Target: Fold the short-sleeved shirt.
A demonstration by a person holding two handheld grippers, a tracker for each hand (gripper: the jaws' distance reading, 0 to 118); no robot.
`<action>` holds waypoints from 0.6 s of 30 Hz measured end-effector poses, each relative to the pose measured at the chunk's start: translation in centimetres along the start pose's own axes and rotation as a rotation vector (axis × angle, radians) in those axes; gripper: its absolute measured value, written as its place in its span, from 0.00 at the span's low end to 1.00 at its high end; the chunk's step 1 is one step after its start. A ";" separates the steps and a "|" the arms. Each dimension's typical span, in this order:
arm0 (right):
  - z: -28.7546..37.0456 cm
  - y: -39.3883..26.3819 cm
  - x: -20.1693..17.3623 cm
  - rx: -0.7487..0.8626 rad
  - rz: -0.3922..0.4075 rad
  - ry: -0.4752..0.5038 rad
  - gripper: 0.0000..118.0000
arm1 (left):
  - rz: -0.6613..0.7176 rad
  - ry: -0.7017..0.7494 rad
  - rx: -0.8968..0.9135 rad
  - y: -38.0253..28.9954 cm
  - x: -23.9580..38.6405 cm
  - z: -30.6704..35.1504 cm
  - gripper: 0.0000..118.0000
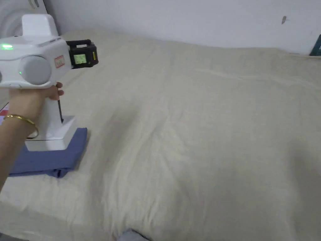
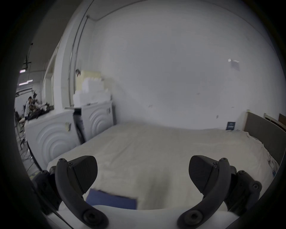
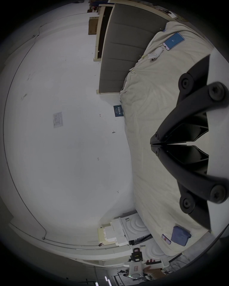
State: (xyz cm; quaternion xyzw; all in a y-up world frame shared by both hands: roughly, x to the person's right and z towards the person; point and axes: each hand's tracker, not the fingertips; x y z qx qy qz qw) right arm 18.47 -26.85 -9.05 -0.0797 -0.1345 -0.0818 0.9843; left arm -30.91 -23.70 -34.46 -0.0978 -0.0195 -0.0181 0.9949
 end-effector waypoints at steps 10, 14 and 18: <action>-0.2 0.4 1.8 0.000 0.073 0.029 0.00 | -0.061 -0.171 0.143 -2.5 14.4 5.7 0.96; 0.3 0.2 2.1 0.016 0.093 0.021 0.00 | -0.045 -0.187 0.147 -4.8 17.5 6.6 0.77; 0.7 -0.5 2.4 0.019 0.090 0.018 0.00 | 0.020 -0.218 0.116 -7.0 19.7 7.7 0.60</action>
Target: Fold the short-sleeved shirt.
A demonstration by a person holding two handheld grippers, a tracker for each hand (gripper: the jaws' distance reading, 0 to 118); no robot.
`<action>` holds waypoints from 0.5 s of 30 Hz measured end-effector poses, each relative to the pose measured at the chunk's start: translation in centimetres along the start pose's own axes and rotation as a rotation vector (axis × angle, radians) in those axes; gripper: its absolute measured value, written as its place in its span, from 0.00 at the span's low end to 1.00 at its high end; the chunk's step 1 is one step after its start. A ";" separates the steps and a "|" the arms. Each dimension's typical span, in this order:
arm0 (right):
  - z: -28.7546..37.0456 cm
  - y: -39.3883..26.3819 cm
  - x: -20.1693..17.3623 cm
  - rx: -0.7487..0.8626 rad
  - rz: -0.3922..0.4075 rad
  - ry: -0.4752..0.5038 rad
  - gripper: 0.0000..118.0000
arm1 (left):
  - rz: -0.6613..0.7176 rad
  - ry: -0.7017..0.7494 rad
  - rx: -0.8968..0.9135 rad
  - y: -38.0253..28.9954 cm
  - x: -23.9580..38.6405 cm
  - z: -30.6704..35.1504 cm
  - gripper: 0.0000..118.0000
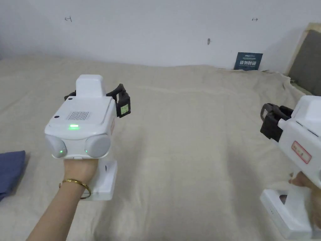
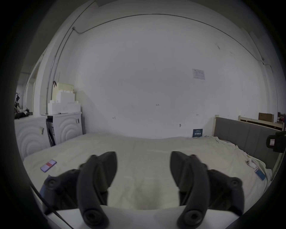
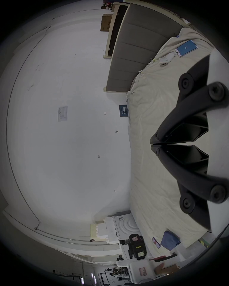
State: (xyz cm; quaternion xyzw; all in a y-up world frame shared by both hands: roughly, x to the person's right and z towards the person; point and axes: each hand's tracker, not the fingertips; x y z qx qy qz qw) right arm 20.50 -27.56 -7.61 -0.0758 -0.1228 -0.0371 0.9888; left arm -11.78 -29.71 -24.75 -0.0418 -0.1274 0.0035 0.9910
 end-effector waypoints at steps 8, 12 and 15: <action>1.0 -2.0 -0.1 0.003 0.031 -0.020 0.00 | -0.068 -0.009 -0.011 -3.4 3.4 1.8 0.02; 1.2 -2.9 0.3 0.034 0.040 -0.049 0.00 | -0.065 -0.011 -0.023 -4.1 3.3 2.4 0.00; 1.0 -3.8 1.0 0.043 0.040 -0.064 0.00 | -0.060 -0.017 -0.030 -4.4 2.9 2.7 0.00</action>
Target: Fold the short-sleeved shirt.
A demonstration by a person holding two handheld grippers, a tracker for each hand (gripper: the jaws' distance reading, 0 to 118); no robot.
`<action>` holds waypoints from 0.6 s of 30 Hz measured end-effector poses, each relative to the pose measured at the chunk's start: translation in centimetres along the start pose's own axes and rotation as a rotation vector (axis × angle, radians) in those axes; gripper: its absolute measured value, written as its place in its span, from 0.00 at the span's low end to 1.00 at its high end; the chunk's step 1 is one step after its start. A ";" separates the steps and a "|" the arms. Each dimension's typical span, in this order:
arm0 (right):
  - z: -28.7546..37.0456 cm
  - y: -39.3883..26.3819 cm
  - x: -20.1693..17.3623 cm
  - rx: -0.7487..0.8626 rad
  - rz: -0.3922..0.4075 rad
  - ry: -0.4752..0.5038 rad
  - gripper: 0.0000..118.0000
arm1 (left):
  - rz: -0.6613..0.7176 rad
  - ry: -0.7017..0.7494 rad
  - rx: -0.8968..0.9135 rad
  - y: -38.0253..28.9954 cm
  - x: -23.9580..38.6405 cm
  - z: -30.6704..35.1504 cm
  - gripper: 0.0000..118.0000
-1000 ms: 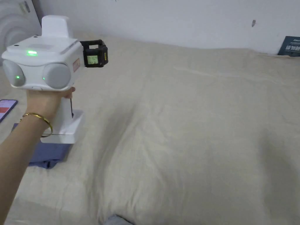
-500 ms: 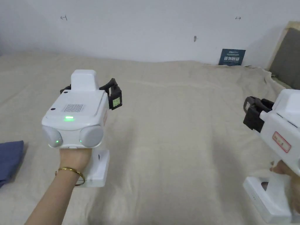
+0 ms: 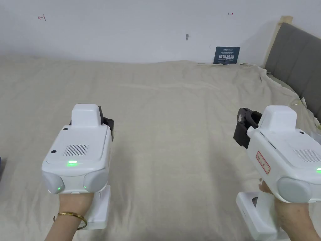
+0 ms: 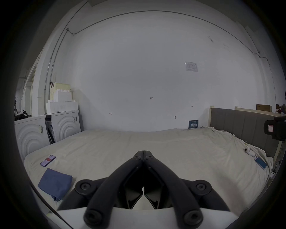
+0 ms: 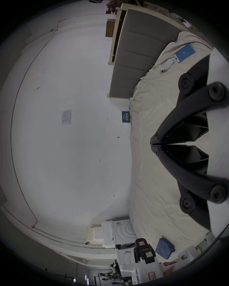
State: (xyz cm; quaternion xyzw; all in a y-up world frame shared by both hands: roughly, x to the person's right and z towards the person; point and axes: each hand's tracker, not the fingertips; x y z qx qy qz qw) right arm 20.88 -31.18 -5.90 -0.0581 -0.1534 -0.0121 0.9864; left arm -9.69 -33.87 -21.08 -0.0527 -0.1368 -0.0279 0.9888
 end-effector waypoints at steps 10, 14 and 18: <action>0.4 -1.7 -0.6 -0.015 -0.010 0.001 0.00 | -0.001 -0.001 -0.031 -0.8 -0.3 0.8 0.00; 0.7 -1.8 -1.0 -0.020 -0.008 0.009 0.00 | 0.004 0.013 -0.031 -1.0 -0.6 0.9 0.00; 0.9 -1.8 -1.5 -0.022 0.016 0.013 0.00 | 0.003 0.013 -0.030 -1.2 -0.6 1.1 0.00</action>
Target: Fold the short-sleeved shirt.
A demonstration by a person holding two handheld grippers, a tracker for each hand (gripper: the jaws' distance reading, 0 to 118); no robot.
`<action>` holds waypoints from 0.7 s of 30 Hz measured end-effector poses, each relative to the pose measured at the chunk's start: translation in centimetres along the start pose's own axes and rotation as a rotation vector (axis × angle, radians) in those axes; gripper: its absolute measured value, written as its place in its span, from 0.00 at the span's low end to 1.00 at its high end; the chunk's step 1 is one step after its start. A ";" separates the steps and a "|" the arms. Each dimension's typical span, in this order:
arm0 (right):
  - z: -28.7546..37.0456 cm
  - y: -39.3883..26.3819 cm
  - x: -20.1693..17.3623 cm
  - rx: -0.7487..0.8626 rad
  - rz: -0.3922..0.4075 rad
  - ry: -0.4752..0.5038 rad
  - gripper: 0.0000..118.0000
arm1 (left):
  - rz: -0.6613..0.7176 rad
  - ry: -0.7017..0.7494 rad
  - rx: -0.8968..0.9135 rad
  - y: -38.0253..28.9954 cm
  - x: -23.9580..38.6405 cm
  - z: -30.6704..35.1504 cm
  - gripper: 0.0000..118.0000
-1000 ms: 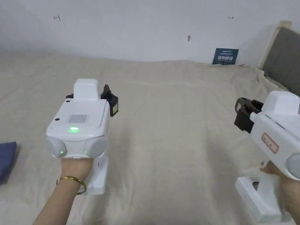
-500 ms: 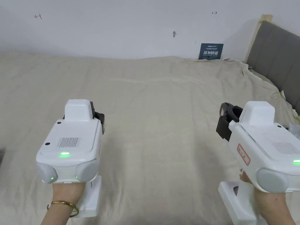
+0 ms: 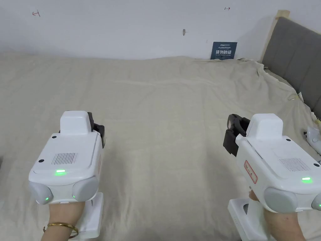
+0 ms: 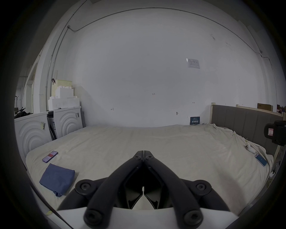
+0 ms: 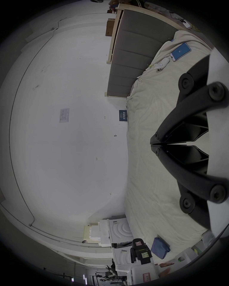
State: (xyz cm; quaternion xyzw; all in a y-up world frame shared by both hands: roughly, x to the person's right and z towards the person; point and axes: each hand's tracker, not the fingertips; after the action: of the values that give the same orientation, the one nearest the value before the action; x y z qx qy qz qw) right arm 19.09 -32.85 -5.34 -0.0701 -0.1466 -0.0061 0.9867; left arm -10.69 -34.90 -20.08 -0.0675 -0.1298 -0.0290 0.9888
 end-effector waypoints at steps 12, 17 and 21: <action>0.2 0.1 -0.5 0.004 0.011 0.002 0.00 | -0.011 0.001 -0.013 -0.6 0.1 0.0 0.00; 0.2 0.0 -0.6 0.000 0.009 0.005 0.00 | -0.010 0.005 -0.014 -0.8 0.1 -0.1 0.00; 0.2 0.0 -0.6 0.000 -0.001 0.003 0.00 | -0.014 0.008 -0.016 -0.9 0.1 -0.1 0.00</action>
State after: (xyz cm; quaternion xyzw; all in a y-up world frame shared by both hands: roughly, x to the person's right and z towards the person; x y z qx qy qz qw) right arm 18.46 -32.84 -5.31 -0.0699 -0.1453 -0.0067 0.9869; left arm -10.64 -35.86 -20.07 -0.0742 -0.1261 -0.0370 0.9886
